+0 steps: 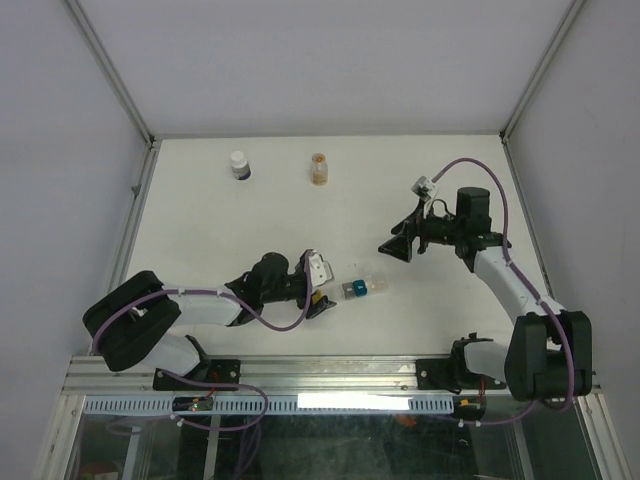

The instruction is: Sort the pills into containers

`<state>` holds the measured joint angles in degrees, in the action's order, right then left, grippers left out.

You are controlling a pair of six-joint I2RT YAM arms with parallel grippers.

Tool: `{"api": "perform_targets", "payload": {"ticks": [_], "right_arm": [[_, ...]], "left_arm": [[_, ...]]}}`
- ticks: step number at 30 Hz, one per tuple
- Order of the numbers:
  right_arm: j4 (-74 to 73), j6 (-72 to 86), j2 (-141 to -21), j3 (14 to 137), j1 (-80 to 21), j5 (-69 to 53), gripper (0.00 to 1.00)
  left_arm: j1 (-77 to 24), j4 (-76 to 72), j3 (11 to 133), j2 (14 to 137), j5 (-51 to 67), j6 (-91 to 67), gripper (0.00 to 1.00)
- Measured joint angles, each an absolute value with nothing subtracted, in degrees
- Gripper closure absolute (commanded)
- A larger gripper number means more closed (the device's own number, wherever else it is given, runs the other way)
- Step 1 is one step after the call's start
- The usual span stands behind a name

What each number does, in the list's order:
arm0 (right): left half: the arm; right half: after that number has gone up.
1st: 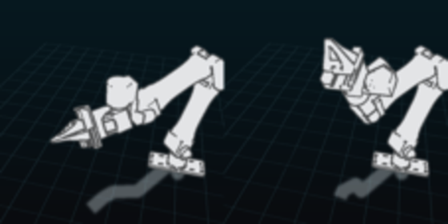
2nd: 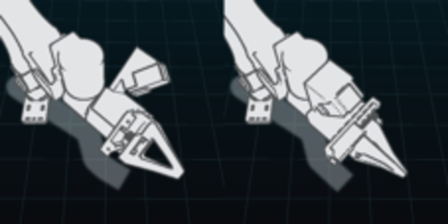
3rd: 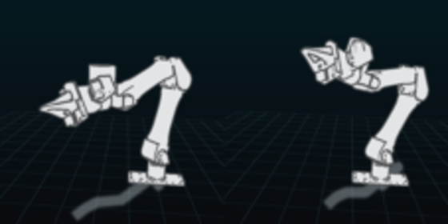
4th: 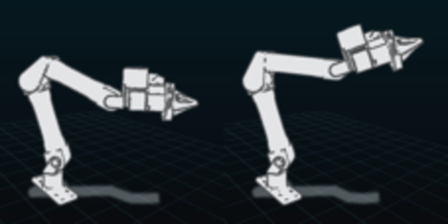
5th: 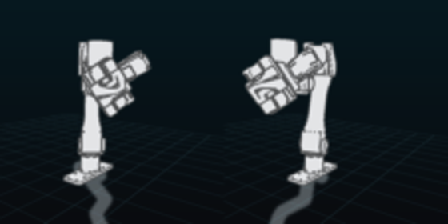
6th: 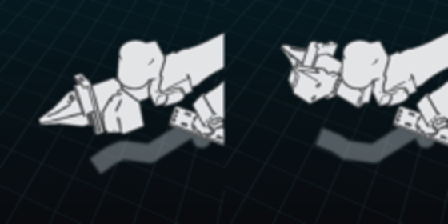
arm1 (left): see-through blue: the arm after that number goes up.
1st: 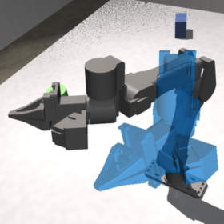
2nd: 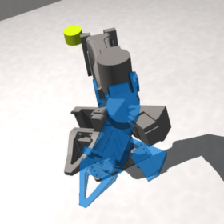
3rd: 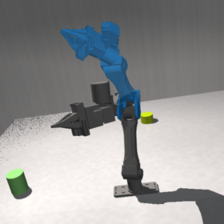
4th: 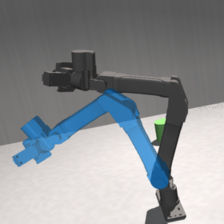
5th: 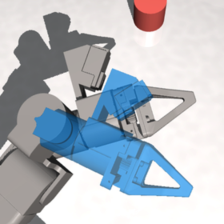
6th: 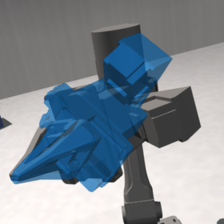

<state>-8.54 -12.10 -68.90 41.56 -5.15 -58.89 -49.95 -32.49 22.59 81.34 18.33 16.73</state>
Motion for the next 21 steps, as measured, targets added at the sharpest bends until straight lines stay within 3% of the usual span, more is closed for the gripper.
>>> {"api": "perform_targets", "payload": {"ticks": [11, 15, 18, 21], "right_arm": [[-9.41, -10.26, -75.61, 43.77, -7.01, -54.94, 0.31], [-9.74, -8.93, -79.00, 45.04, -7.40, -52.60, 0.49], [-10.24, -7.73, -82.61, 46.48, -7.77, -50.74, 0.70], [-11.60, -6.98, -87.55, 49.08, -8.16, -48.77, 0.80]], "left_arm": [[-50.72, -30.50, 23.49, 84.44, 18.35, 19.27, 0.24], [-51.09, -30.00, 23.70, 85.01, 18.31, 19.53, 0.38], [-51.42, -28.84, 24.29, 85.95, 18.28, 19.49, 0.42], [-51.86, -27.83, 25.12, 86.80, 18.20, 19.49, 0.44]]}}
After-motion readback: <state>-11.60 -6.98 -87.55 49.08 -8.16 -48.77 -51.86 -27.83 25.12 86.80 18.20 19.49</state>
